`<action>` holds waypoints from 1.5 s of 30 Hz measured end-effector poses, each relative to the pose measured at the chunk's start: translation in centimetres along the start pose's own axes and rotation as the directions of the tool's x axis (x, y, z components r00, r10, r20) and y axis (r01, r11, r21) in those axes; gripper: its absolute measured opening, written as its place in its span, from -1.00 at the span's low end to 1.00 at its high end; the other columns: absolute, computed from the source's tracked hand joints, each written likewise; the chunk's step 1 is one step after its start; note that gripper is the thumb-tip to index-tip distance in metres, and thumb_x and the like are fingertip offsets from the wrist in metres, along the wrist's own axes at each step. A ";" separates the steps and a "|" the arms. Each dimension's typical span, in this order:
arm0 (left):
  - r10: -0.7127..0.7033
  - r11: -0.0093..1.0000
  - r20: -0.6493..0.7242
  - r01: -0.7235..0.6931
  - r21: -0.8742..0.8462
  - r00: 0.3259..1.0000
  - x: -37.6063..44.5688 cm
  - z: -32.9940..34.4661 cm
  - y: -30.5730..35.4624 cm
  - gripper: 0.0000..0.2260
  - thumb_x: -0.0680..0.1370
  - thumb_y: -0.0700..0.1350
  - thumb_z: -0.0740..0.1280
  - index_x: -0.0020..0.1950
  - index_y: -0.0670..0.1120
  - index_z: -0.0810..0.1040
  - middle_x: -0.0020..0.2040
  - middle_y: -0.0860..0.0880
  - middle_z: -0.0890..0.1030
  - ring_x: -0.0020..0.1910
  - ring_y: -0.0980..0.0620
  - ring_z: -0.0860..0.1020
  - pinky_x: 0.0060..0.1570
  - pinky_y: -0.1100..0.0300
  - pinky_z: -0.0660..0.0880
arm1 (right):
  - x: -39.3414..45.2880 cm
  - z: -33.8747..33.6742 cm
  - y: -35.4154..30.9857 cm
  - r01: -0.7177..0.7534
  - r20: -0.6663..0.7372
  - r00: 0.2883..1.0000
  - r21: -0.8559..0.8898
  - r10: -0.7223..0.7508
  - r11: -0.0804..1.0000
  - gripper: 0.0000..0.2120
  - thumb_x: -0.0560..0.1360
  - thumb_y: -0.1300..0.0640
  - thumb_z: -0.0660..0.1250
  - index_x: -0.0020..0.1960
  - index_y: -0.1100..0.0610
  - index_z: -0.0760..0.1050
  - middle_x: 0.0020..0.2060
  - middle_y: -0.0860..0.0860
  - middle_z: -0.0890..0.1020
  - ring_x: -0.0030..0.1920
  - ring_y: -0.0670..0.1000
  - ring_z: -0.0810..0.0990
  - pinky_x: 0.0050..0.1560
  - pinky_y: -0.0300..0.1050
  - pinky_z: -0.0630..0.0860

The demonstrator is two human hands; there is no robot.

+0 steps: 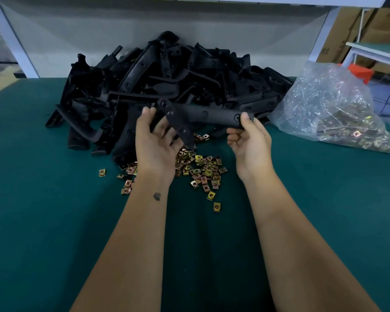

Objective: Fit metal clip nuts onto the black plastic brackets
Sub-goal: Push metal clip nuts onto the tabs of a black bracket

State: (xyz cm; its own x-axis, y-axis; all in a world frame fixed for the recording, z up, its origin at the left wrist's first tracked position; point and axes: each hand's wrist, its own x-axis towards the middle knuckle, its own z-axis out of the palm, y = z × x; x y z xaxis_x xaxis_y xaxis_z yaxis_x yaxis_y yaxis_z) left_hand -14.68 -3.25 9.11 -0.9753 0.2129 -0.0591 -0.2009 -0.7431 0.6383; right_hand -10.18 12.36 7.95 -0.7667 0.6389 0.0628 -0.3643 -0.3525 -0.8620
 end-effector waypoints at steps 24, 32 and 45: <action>-0.370 0.912 0.400 0.246 0.327 0.838 -0.1 -0.9 -0.2 -0.77 0.54 -0.32 0.21 0.12 -0.19 0.59 -0.13 -0.06 0.69 -0.22 0.11 0.66 -0.23 0.27 0.62 | 0.6 0.0 -0.4 -0.112 -0.020 0.993 0.106 0.115 0.988 -0.67 0.70 -0.03 0.05 0.25 0.13 0.46 -0.25 0.02 0.57 -0.34 -0.04 0.52 -0.22 -0.20 0.47; -0.157 0.983 0.099 0.165 -0.076 0.983 1.0 -1.4 0.4 -0.81 0.61 -0.42 0.11 0.10 -0.22 0.44 -0.09 -0.23 0.64 -0.27 -0.09 0.70 -0.22 0.04 0.65 | -1.1 1.1 1.6 0.288 0.370 0.924 -0.834 0.090 0.471 -0.85 0.53 0.03 0.29 0.02 -0.02 0.62 -0.08 -0.14 0.60 0.01 -0.12 0.53 -0.03 -0.21 0.42; -0.087 0.996 0.050 0.088 -0.014 0.995 1.5 -1.4 -0.2 -0.86 0.55 -0.37 0.35 0.02 -0.17 0.46 -0.10 -0.09 0.61 -0.19 0.06 0.67 -0.10 0.14 0.62 | -2.0 2.0 1.9 0.521 0.562 0.821 -0.809 0.101 0.273 -0.89 0.44 0.18 0.43 -0.11 0.00 0.54 -0.17 -0.13 0.46 0.07 0.03 0.45 0.10 -0.05 0.42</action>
State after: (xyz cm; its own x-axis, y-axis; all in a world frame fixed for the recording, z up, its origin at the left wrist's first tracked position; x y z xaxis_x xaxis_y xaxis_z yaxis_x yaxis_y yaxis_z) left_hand -16.23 -3.67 7.86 -0.9481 0.3087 -0.0758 -0.2873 -0.7301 0.6200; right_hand -10.42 9.10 7.15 -0.9632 0.1045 0.2476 -0.0710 0.7897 -0.6094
